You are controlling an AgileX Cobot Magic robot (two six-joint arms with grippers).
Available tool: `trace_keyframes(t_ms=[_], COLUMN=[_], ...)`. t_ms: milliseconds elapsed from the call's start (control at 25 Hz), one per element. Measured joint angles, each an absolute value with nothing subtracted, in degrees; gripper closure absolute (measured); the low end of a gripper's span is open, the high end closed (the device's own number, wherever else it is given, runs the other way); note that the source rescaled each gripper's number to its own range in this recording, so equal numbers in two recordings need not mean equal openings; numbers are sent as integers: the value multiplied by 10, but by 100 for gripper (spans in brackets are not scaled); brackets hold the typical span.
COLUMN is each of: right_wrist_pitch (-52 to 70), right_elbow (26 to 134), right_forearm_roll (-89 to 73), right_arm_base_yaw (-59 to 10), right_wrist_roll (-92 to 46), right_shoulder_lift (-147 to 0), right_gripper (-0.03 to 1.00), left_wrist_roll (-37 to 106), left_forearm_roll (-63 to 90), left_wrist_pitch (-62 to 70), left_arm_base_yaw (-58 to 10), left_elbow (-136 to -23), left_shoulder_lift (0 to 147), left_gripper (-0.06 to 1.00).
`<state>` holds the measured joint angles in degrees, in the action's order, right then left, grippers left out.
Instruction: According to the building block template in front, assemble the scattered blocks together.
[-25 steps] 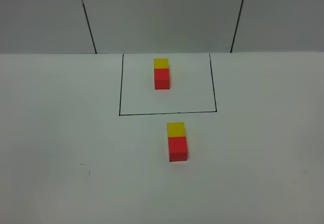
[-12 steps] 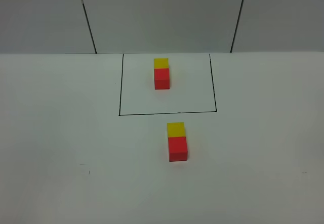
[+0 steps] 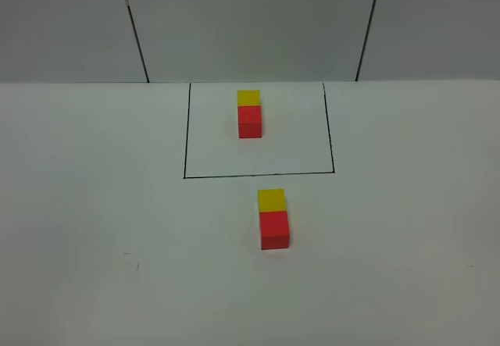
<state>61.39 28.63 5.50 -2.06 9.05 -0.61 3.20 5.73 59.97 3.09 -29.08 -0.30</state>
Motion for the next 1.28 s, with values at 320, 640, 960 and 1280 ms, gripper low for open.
trace_keyframes(t_ms=[320,640,960,1280], right_wrist_pitch=[614,614,614,614], right_elbow=[286,286,286,286], right_forearm_roll=[37,8,5,5], right_arm_base_yaw=[-21,-21,-21,-21], right_wrist_roll=[50,9,7,7], right_shoulder_lift=[-6,-6,-6,-6], right_gripper=[35,35,35,35], left_wrist_roll=[32,32,32,32], left_forearm_roll=[57,57,57,57], left_wrist_pitch=[600,600,600,600], left_arm_base_yaw=[31,31,31,31], left_elbow=[-291,-291,-291,-291], left_shoulder_lift=[-3,-3,-3,-3], left_gripper=[54,54,54,54])
